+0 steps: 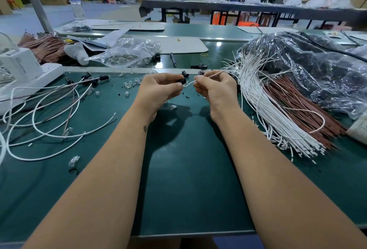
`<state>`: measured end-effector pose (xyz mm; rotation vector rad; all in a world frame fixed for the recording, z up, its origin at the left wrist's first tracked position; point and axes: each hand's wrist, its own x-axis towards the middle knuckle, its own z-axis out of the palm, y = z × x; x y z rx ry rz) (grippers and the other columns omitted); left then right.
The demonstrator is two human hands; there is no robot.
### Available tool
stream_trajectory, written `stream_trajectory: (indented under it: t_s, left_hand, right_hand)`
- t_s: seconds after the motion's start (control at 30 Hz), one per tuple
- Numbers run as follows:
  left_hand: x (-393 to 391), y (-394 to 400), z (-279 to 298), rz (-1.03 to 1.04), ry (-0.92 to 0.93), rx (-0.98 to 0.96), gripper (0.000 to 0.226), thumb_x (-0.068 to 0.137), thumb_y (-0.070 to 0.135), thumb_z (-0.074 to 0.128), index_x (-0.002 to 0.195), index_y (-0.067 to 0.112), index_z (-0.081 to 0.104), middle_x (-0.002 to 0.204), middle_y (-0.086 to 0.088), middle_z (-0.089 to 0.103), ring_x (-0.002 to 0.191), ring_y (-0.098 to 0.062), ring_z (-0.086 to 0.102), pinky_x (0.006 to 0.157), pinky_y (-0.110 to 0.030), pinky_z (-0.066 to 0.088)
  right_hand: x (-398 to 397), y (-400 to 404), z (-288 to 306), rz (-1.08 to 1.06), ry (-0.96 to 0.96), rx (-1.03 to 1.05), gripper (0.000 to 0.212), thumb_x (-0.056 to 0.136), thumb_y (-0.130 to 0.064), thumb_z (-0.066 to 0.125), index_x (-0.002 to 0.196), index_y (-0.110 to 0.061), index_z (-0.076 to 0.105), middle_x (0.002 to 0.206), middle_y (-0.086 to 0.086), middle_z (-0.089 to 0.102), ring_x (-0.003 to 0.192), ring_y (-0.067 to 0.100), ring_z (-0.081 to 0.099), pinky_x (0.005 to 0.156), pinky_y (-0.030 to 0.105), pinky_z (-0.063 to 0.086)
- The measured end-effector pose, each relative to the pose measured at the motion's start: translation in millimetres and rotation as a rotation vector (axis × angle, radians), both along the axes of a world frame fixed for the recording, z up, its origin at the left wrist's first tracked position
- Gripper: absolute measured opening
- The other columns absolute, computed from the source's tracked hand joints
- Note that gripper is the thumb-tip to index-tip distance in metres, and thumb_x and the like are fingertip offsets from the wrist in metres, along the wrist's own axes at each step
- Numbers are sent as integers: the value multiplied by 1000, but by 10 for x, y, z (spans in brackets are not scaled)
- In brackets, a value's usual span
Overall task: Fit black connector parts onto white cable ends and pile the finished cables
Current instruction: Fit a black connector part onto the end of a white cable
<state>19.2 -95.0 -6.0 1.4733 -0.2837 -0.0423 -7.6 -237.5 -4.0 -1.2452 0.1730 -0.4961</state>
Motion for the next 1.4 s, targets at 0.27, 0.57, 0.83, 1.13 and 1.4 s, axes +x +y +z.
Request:
stream_trajectory:
  t_s: [0.27,0.57,0.83,1.13,1.4]
  left_hand:
    - [10,-15,-20,-5,11,41,14,83,-1,69,88,11,73,79,-3,73,71,-8,67,70,-18,55]
    - [-5,-20,-13,-10,9,27,12,84,-1,67,90,9,72,82,-7,72,70,-9,67,71,-19,55]
    - [-27,-22,7,-4,12,-29,14,83,-6,67,89,7,70,84,-9,71,75,-13,68,71,-19,55]
    - [-29,-5,18,71,-24,-6,11,82,0,72,87,8,66,78,-8,67,68,-14,64,68,-20,56]
    - [-42,-14,-2,72,-110,70,7,81,6,75,81,11,69,69,-4,68,58,-7,62,61,-18,52]
  right_hand:
    - [-8,-18,20,-88,-78,148,22,83,8,67,79,-8,53,70,11,65,61,16,67,63,24,56]
    - [-17,-12,39,59,-56,267,19,86,9,63,81,-6,53,75,13,65,62,16,67,64,24,57]
    - [-13,-2,21,129,-35,150,19,84,8,65,85,-7,54,73,9,64,62,15,67,64,24,56]
    - [-46,47,23,141,0,-31,21,84,6,67,88,-10,54,72,8,65,59,12,66,62,24,55]
    - [-60,72,25,138,57,-69,20,85,5,66,78,-9,55,67,8,63,52,11,63,56,21,55]
